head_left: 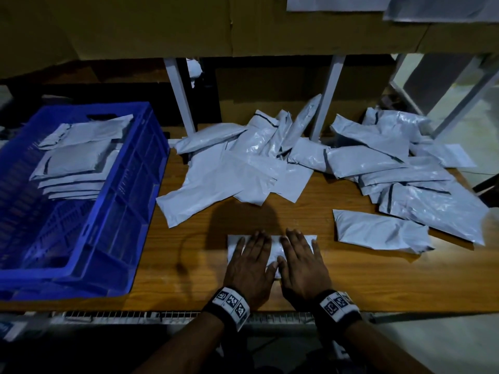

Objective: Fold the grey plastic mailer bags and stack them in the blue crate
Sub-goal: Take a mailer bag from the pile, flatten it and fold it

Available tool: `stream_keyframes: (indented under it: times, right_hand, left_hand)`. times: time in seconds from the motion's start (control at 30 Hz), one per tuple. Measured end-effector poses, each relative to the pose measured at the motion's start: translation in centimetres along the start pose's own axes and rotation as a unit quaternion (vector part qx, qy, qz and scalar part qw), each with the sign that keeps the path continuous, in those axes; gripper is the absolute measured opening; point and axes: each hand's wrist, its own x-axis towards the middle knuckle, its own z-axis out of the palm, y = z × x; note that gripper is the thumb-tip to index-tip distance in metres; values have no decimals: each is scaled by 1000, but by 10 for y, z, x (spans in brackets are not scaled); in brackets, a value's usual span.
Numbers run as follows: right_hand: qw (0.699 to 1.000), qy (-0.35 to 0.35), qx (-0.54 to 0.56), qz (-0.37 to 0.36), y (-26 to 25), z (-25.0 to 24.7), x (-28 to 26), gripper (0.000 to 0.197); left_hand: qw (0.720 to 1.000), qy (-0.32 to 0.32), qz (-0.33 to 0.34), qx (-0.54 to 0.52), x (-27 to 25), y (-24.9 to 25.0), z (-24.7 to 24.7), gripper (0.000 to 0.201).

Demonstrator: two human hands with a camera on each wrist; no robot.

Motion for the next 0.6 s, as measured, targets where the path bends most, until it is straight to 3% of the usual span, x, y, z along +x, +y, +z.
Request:
stream_keyframes:
  times: [0.27, 0.47, 0.6]
  right_hand:
    - [1000, -14, -4, 10, -3, -3, 0, 62]
    - [998, -17, 60, 3, 0, -8, -2, 61]
    - [989, 58, 92, 97, 10, -21, -11, 68]
  left_hand:
    - [1000, 11, -4, 6, 0, 2, 1, 70]
    - [1000, 14, -1, 22, -3, 5, -6, 71]
    - [996, 75, -46, -33, -17, -1, -20, 81]
